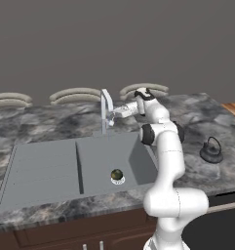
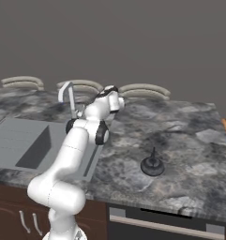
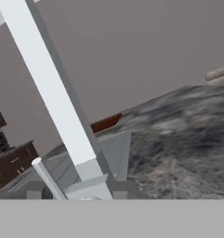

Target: Pick up all produce items and place them in the sink. Turn on the sink faucet to wash them. Then turn the sink off and put them in the tray.

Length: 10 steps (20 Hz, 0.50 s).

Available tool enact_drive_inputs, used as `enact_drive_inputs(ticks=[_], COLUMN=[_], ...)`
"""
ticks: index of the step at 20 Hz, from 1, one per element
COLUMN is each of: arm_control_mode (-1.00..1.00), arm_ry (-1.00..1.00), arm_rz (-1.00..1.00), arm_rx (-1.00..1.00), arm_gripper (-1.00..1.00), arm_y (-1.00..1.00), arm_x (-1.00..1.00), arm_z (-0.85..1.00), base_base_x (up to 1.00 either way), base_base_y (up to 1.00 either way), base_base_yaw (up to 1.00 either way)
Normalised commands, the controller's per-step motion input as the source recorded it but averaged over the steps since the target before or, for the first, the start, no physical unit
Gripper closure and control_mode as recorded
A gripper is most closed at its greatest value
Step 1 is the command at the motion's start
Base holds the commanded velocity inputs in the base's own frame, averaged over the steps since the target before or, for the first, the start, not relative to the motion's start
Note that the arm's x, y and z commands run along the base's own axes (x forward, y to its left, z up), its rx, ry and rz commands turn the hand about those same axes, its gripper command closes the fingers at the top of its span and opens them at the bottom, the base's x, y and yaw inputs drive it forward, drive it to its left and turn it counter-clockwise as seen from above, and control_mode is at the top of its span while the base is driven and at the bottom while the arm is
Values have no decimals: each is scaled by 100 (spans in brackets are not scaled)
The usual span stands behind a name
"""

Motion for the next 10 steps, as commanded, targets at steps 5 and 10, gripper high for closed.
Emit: enact_drive_inputs(ticks=[5, 10], arm_control_mode=[-100, -100], arm_ry=[-5, -4], arm_rz=[4, 4], arm_rx=[0, 0], arm_gripper=[100, 100], arm_y=[76, 71], arm_x=[-1, -10], arm_z=[0, 0], base_base_x=[0, 0], base_base_y=[0, 0], base_base_yaw=[0, 0])
